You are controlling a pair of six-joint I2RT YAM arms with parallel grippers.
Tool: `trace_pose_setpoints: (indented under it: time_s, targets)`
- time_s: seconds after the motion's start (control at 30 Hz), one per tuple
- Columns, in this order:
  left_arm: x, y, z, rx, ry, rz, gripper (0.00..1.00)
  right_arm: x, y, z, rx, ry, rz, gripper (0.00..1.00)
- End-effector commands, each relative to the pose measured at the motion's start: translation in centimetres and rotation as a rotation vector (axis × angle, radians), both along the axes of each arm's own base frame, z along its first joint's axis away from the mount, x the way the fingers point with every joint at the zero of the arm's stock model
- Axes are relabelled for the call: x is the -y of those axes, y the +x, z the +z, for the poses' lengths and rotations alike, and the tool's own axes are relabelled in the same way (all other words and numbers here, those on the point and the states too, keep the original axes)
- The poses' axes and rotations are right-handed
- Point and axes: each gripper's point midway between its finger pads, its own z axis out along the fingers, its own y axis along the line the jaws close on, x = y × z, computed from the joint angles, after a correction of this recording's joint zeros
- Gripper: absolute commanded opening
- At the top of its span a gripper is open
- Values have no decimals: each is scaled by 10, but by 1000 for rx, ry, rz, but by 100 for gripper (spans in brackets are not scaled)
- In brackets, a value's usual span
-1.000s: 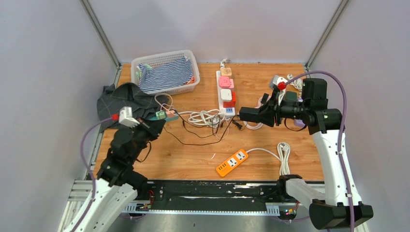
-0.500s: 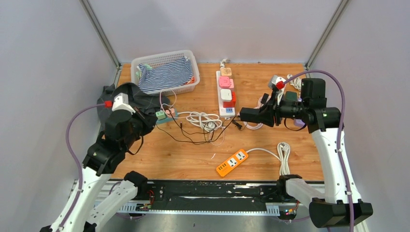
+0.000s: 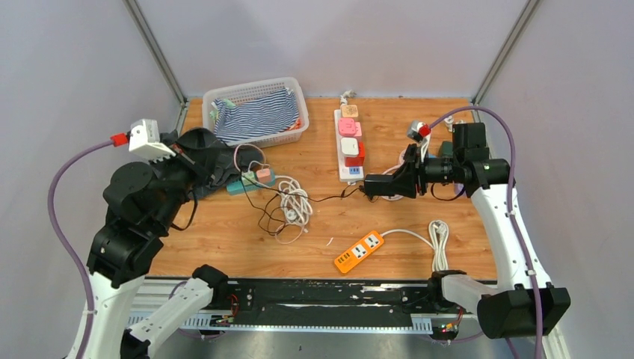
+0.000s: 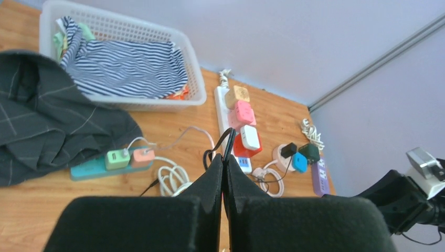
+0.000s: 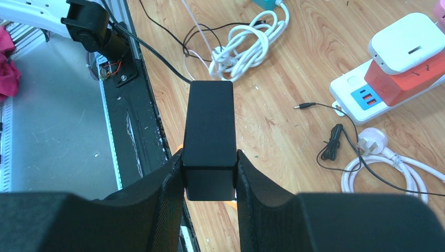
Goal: Pull the plug off the socket
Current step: Place the plug at the corner of the board.
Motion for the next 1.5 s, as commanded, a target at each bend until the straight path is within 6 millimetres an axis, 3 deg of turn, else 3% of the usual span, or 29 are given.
trace_pose_setpoints:
  time_s: [0.0,0.1,0.17,0.33,0.5,0.67,0.8,0.9,1.0,1.07,1.2,1.27,1.33,1.47]
  targets:
    - [18,25,30,100,-20,-39,0,-6,0,4,-3,37,24,0]
    - [46,44,37,113,-93,-130,0,-3,7,1,0,16,-14,0]
    - [60,53,56,154,-136,-176,0,1,13,2,11,8,-49,0]
    - [60,65,120,261,-183,-151,0,16,25,10,23,29,-121,0]
    - [56,61,165,382,-241,-142,0,27,34,16,27,68,-148,0]
    - [69,45,215,528,-276,-247,0,25,37,32,46,99,-124,0]
    - [86,34,235,581,-290,-367,0,25,39,42,70,103,-121,0]
    - [94,29,234,600,-272,-419,0,26,41,46,83,100,-130,0]
    - [106,38,206,545,-244,-460,0,33,43,51,102,96,-158,0]
    - [117,51,169,474,-248,-489,0,42,46,58,126,101,-189,0]
    - [137,86,73,221,-310,-488,0,55,49,70,159,111,-233,0]
    - [146,96,51,153,-324,-497,0,58,49,70,162,112,-241,0]
    - [152,100,62,165,-320,-526,0,58,48,67,153,114,-246,0]
    - [155,97,127,294,-330,-553,0,60,47,58,143,105,-260,0]
